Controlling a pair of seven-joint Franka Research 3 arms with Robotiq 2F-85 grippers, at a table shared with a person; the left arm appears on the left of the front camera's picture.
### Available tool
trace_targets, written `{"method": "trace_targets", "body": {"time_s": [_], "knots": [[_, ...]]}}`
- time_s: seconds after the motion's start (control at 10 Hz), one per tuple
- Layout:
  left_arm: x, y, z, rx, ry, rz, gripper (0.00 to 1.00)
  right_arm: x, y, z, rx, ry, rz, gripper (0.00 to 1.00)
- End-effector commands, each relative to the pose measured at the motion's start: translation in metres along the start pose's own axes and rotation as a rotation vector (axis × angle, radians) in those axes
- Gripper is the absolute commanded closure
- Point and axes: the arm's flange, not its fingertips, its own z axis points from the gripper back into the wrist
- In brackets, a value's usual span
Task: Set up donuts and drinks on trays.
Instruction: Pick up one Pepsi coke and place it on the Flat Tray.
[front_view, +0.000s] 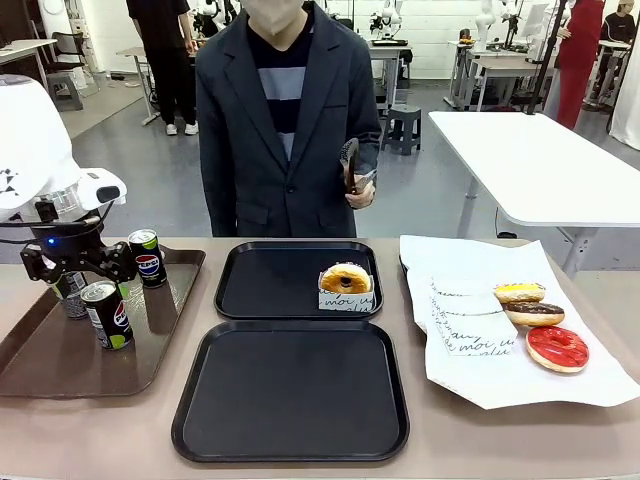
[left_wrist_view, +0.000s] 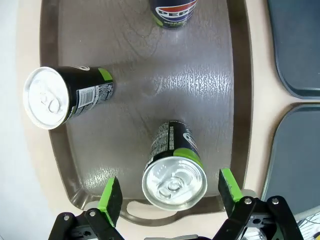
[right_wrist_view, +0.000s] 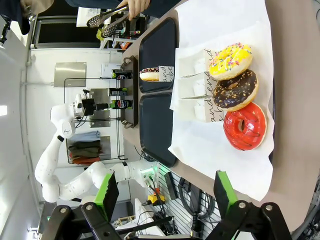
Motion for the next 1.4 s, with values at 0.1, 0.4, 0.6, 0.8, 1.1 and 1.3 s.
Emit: {"method": "trace_targets", "body": {"time_s": [0.1,0.4,0.6,0.8,1.1,1.3], "knots": [[0.008,0.004,-0.013,-0.026,0.003,-0.014,0.0,-0.001,0.0,0.001,0.008,0.002,0.0,0.0],[0.009,0.004,-0.023,-0.04,0.029,-0.019,0.0,-0.001,0.0,0.001,0.008,0.002,0.0,0.0],[0.009,0.004,-0.023,-0.061,0.034,-0.017,0.19,-0.001,0.0,0.001,0.008,0.002,0.0,0.0],[0.009,0.005,-0.022,-0.071,0.032,-0.022,0.38,-0.001,0.0,0.001,0.008,0.002,0.0,0.0],[0.009,0.005,-0.022,-0.072,0.025,-0.031,0.6,-0.001,0.0,0.001,0.008,0.002,0.0,0.0],[0.007,0.004,-0.012,-0.078,0.017,-0.046,0.79,-0.001,0.0,0.001,0.008,0.002,0.0,0.0]]}}
